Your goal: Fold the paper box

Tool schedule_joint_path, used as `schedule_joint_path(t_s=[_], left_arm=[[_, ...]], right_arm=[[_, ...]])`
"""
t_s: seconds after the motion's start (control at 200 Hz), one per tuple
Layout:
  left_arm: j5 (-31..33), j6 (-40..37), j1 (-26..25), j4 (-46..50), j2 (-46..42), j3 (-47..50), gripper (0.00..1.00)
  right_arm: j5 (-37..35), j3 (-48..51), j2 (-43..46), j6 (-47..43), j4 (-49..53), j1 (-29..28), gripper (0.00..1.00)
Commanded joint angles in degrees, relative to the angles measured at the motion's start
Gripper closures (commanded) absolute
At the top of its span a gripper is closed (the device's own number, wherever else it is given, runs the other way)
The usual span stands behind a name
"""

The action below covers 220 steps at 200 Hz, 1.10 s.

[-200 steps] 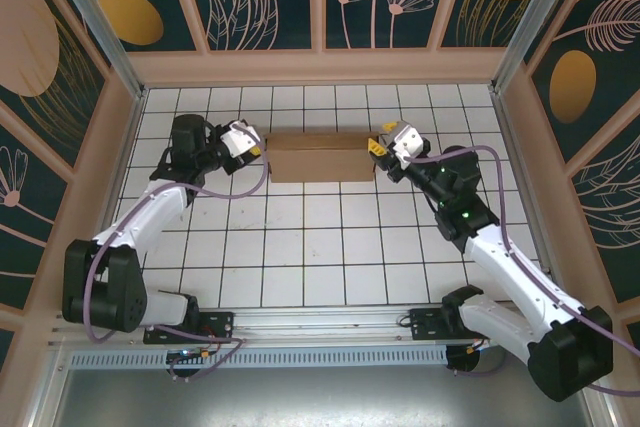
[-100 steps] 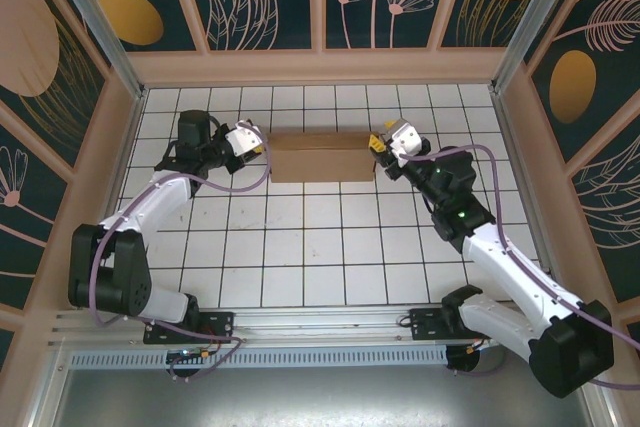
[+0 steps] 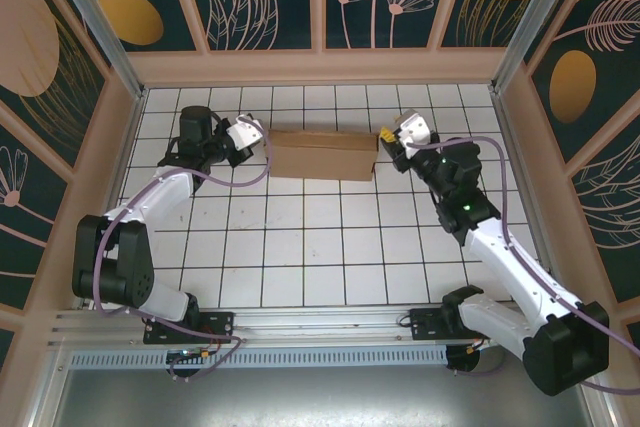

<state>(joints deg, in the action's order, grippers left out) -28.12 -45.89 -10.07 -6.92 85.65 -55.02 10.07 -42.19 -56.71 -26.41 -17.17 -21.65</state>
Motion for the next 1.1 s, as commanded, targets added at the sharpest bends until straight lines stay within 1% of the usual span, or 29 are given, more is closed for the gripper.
schedule_joint_path(t_s=[0.0, 0.045, 0.105, 0.17, 0.215, 0.25, 0.315, 0.42, 0.53, 0.661, 0.731, 0.806, 0.916, 1.021, 1.096], left_arm=[[-1.6, 1.8, 0.2, -5.1, -2.1, 2.7, 1.00], [-0.7, 2.1, 0.1, -5.6, -2.3, 3.5, 1.00], [0.3, 2.2, 0.0, -5.4, -2.0, 3.9, 1.00], [1.7, 2.4, 0.0, -6.1, -1.7, 4.3, 1.00], [2.6, 3.5, 0.0, -7.3, -1.8, 4.4, 1.00], [2.7, 4.4, 0.0, -7.6, -1.8, 4.3, 1.00], [1.8, 5.1, 0.0, -7.2, -1.5, 3.5, 1.00], [0.6, 5.1, -0.1, -7.7, -1.0, 3.3, 1.00], [0.4, 5.0, -0.3, -7.8, -0.8, 3.2, 1.00], [0.8, 4.9, -0.6, -7.0, -0.2, 2.6, 1.00], [0.5, 5.3, -0.7, -6.9, 0.1, 2.3, 1.00], [0.8, 5.3, -1.0, -6.2, 0.4, 1.8, 1.00], [1.4, 5.0, -1.1, -5.3, 0.8, 1.1, 1.00], [1.3, 5.0, -1.1, -5.1, 0.8, 1.1, 1.00], [1.4, 4.9, -1.2, -4.9, 0.8, 1.1, 1.00]], right_arm=[[2.7, -3.2, -1.6, -2.4, 3.7, 4.1, 0.65], [7.6, -4.7, -3.0, -5.4, 5.3, 5.6, 0.62], [17.9, -5.8, -5.7, -13.2, 6.6, 7.8, 0.57], [27.7, -7.3, -9.7, -17.5, 7.3, 10.9, 0.55], [32.1, -8.0, -11.9, -19.3, 7.2, 12.8, 0.53], [33.4, -7.6, -13.0, -20.7, 6.1, 13.5, 0.50], [33.2, -7.8, -15.1, -23.7, 7.0, 14.1, 0.46], [30.7, -11.2, -19.6, -27.8, 13.9, 14.3, 0.46], [28.3, -12.2, -22.7, -24.4, 11.7, 14.2, 0.51], [27.1, -14.7, -26.1, -22.3, 12.5, 13.3, 0.57], [27.3, -14.8, -27.2, -20.7, 11.4, 12.8, 0.58], [27.2, -15.1, -28.1, -21.4, 12.4, 11.8, 0.59], [27.1, -14.8, -28.4, -21.4, 12.7, 11.8, 0.59], [25.5, -13.2, -28.0, -20.5, 10.5, 12.1, 0.60], [24.2, -12.7, -28.2, -20.6, 10.1, 12.1, 0.63]])
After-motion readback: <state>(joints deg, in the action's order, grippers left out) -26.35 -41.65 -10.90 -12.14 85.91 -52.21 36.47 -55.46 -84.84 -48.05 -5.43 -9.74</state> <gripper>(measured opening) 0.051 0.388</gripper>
